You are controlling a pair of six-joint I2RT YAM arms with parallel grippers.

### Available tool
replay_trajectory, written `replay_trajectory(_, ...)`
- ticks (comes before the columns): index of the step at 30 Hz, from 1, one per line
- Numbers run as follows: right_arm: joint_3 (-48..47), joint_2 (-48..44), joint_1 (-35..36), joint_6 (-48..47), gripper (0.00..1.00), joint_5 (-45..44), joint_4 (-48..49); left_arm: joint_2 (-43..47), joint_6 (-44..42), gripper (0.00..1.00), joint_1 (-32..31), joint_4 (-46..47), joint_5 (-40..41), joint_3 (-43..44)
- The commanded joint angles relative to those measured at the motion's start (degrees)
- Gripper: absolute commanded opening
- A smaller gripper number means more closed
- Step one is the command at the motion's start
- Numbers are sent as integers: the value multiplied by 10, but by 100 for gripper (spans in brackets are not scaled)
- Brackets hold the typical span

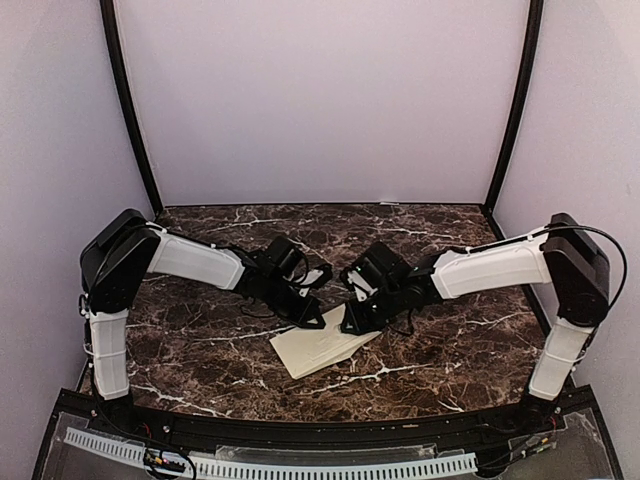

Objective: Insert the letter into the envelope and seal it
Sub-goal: Paint the envelope at the center of the board.

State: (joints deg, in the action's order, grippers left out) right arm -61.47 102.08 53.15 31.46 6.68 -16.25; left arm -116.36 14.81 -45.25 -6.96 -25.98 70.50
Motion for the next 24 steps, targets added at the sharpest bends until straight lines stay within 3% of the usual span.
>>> replay_trajectory(1, -23, -39, 19, -38, 5, 19, -13, -22, -2, 0, -3, -46, 23, -4)
replay_trajectory(24, -63, 47, 61, 6, 4, 38, -9, -21, -3, 0, -4, -48, 19, -2)
